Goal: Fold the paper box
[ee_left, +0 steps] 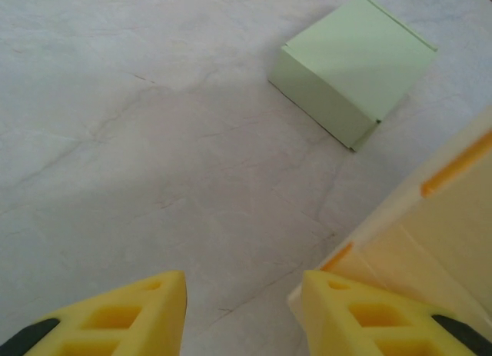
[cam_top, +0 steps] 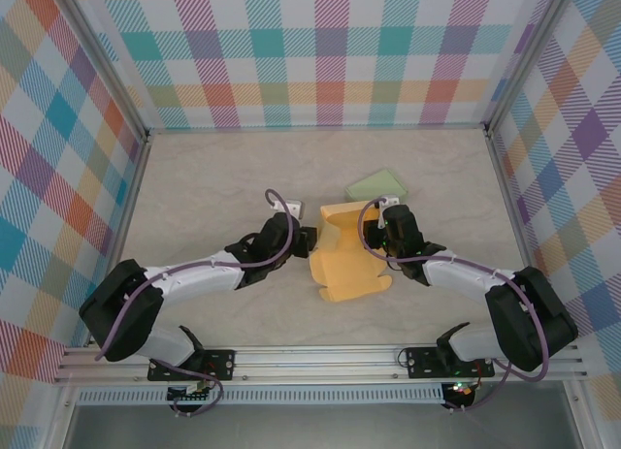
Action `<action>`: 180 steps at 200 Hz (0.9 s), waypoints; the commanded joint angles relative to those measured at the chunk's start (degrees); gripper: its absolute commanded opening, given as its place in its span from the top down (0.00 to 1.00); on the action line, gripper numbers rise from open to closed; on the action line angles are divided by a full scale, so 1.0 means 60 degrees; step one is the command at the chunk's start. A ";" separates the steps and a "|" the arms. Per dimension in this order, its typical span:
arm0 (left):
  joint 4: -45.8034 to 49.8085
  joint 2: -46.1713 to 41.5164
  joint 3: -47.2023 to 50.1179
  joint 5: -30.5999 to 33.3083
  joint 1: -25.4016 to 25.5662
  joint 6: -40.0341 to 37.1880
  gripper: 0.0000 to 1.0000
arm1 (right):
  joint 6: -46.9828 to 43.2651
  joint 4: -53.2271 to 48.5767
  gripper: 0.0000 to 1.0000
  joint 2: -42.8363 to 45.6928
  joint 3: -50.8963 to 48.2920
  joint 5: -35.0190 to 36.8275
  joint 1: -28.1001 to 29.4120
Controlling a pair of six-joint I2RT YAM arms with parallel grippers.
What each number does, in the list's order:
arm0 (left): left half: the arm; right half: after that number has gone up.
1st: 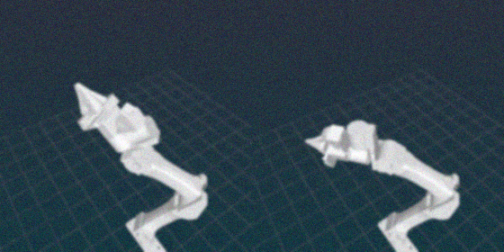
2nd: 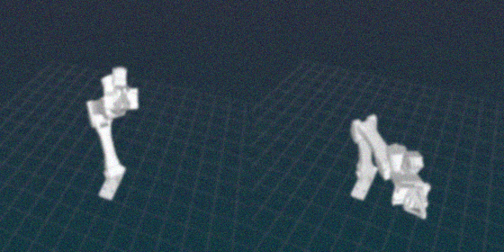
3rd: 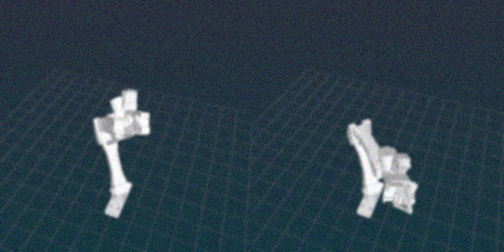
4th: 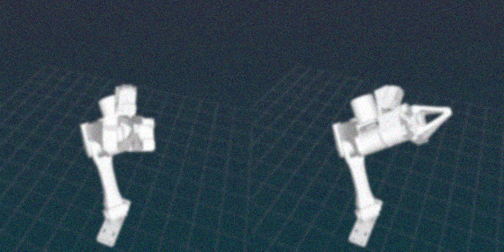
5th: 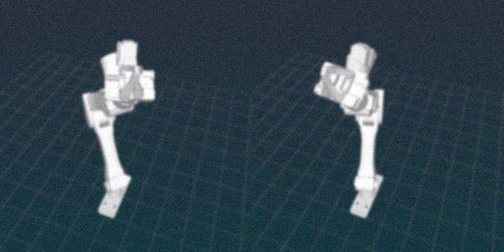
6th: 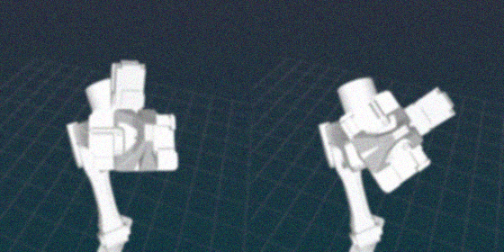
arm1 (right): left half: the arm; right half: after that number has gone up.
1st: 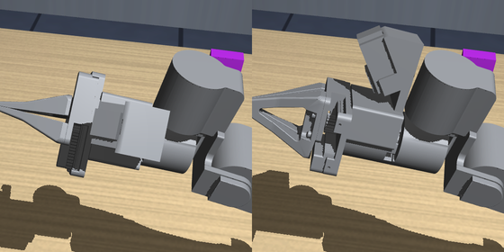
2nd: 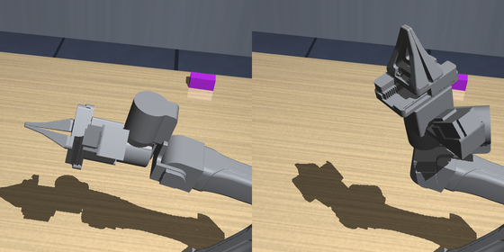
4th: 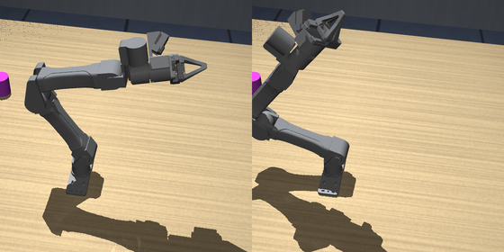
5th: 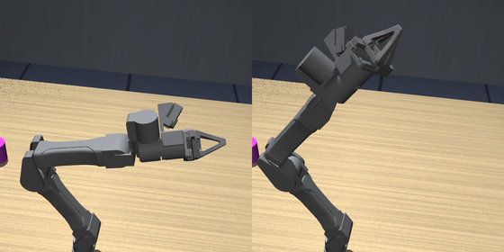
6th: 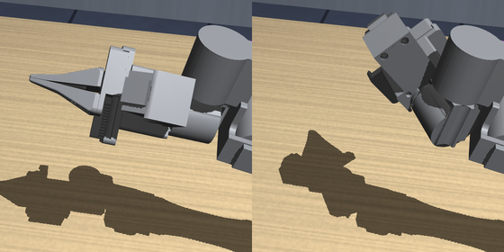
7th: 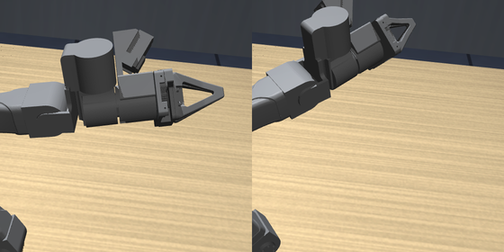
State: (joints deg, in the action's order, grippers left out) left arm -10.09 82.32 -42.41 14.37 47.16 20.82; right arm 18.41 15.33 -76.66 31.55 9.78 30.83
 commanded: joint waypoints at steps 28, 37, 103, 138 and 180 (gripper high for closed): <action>-0.0414 0.0106 -0.0497 -0.0179 0.0373 -0.0655 0.57 | -0.0009 0.0170 1.00 0.0018 -0.0021 -0.0141 0.0062; -0.0365 0.0061 -0.0492 -0.0147 0.0408 -0.0712 0.57 | -0.0003 0.0180 1.00 0.0019 -0.0023 -0.0143 0.0064; 0.0254 -0.0770 -0.0103 0.0412 0.0557 -0.1253 0.54 | 0.0007 0.0166 1.00 0.0004 -0.0012 -0.0125 0.0062; 0.0528 -0.1334 0.0083 0.0662 0.0556 -0.1550 0.53 | 0.0008 0.0155 1.00 0.0004 -0.0010 -0.0134 0.0062; 0.0658 -0.1156 -0.0113 0.0653 0.0550 -0.1906 0.53 | 0.0016 0.0163 1.00 -0.0004 -0.0006 -0.0164 0.0062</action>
State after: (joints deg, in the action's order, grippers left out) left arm -7.44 75.00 -42.78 17.47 49.87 12.03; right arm 18.44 15.33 -76.66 31.55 9.76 30.85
